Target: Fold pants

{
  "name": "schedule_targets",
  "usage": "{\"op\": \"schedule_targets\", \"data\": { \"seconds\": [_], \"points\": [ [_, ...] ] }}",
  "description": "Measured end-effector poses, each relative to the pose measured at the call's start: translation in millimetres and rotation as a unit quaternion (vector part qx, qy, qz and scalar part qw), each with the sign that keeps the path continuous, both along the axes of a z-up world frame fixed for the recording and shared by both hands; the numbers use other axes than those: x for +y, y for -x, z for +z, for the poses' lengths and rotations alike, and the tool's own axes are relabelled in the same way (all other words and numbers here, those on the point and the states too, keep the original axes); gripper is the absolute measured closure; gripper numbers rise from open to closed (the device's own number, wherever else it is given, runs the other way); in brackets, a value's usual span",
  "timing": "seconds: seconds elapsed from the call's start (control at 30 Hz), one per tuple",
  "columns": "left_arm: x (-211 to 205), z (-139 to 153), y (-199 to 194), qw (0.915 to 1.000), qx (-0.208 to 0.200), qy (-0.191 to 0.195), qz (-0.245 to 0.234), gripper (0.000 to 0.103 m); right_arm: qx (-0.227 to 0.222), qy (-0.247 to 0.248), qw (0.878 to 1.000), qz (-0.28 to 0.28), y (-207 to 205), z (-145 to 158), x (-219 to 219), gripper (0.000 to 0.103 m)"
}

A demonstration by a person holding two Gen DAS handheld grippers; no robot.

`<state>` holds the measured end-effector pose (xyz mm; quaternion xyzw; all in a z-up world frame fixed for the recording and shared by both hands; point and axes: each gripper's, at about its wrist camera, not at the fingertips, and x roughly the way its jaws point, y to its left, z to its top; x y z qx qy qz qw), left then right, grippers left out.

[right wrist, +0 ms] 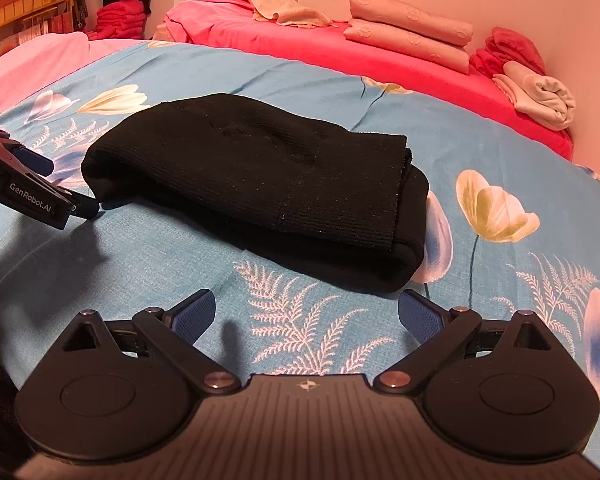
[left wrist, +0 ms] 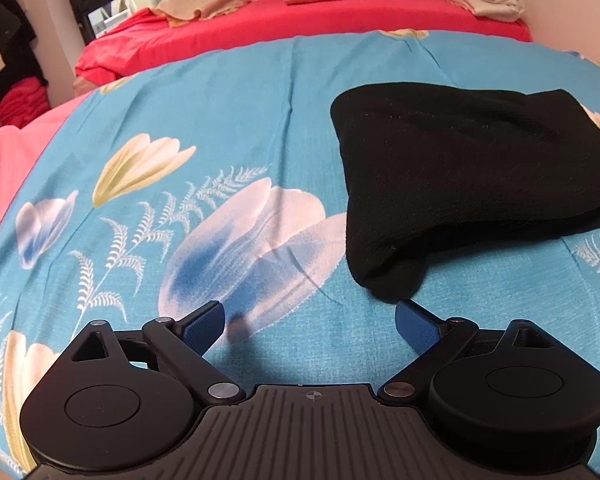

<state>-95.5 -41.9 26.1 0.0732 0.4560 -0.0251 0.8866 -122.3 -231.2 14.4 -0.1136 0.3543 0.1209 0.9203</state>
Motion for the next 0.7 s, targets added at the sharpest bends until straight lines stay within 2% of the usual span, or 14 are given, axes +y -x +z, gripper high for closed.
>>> {"op": "schedule_targets", "data": {
  "seconds": [0.7],
  "points": [
    [0.7,-2.1,-3.6,1.0000,0.001,-0.001,-0.002,0.000,0.001,-0.003,1.000,0.004,-5.0,0.3,1.8,0.004]
  ]
}}
